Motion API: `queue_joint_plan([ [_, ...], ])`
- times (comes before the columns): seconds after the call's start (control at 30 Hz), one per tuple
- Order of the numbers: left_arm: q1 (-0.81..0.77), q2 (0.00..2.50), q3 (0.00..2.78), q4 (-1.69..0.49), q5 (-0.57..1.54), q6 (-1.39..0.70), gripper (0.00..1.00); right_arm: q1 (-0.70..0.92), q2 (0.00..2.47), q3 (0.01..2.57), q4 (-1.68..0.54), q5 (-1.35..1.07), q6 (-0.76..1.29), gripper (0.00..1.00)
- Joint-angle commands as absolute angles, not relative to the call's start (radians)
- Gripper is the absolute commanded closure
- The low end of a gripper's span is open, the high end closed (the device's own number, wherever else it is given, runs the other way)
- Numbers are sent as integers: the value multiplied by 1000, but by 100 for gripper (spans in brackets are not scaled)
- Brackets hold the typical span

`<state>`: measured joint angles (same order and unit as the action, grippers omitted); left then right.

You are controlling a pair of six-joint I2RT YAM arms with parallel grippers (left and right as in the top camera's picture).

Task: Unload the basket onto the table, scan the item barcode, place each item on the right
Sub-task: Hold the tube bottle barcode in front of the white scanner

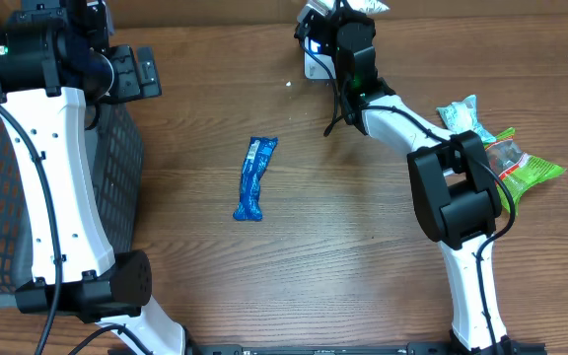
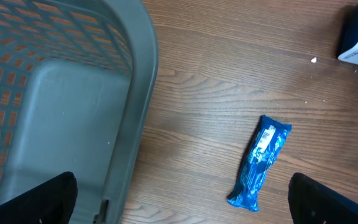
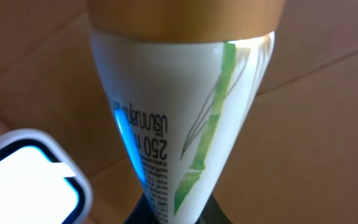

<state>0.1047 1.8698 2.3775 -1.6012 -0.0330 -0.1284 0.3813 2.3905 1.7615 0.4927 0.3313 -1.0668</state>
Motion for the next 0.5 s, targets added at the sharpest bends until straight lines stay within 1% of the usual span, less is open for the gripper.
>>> queue_joint_plan([
  [0.0, 98, 1844, 2393, -1600, -25, -137, 0, 350, 2418, 1800, 502, 335, -1052, 96],
  [0.47, 98, 1843, 2393, -1600, -25, -137, 0, 341, 2465, 1800, 461, 339, -1068, 96],
])
